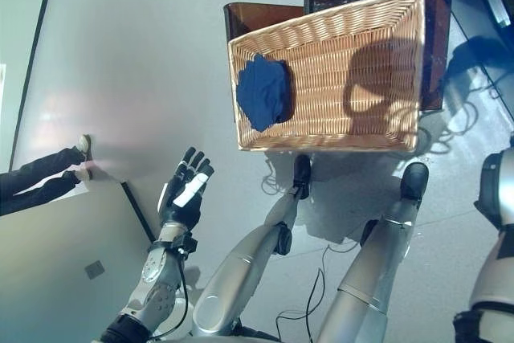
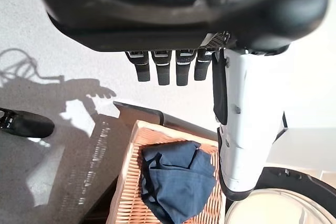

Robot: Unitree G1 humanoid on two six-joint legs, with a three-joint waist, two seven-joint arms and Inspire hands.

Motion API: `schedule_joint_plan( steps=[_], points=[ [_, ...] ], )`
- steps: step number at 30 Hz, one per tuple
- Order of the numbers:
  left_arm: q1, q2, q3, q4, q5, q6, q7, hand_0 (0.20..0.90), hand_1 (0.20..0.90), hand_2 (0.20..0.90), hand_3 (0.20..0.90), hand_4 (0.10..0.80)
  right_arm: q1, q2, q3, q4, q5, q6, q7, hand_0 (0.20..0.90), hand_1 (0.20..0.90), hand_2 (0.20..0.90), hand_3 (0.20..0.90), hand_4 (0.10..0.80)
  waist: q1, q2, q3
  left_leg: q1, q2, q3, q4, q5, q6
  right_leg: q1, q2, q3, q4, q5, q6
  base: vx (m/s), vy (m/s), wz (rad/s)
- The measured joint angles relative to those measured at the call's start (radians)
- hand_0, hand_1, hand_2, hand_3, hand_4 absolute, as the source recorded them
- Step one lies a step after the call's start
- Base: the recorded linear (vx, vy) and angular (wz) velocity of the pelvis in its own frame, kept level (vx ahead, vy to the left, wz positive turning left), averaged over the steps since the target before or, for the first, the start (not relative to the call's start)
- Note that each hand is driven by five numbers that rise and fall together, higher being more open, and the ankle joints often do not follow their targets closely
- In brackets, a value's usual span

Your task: Pick up the clothes and place them into the washing machine

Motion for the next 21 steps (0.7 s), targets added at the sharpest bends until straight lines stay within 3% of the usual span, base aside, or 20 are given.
schedule_joint_plan(
  steps=[18, 21],
  points=[
    [-0.001, -0.003, 0.009, 0.008, -0.001, 0.0, -0.006, 0.9, 0.9, 0.9, 0.9, 0.8, 0.057, 0.01, -0.017, 0.014, -0.045, 0.002, 0.004, 0.9, 0.9, 0.9, 0.9, 0.8, -0.012, 0.01, -0.008, 0.086, 0.004, -0.027, 0.005, 0.001, 0.0, 0.133, -0.014, -0.041, -0.044, 0.008, 0.004, 0.009, 0.007, 0.01],
    [0.003, -0.004, 0.014, 0.009, 0.0, 0.001, -0.005, 0.9, 0.9, 0.9, 0.9, 0.8, 0.111, 0.044, -0.066, 0.05, -0.056, 0.008, 0.005, 0.9, 0.9, 0.9, 0.9, 0.8, -0.017, 0.012, -0.009, 0.104, 0.007, -0.03, 0.005, 0.001, 0.001, 0.167, -0.015, -0.051, -0.072, 0.022, 0.008, 0.002, 0.005, -0.01]
  ],
)
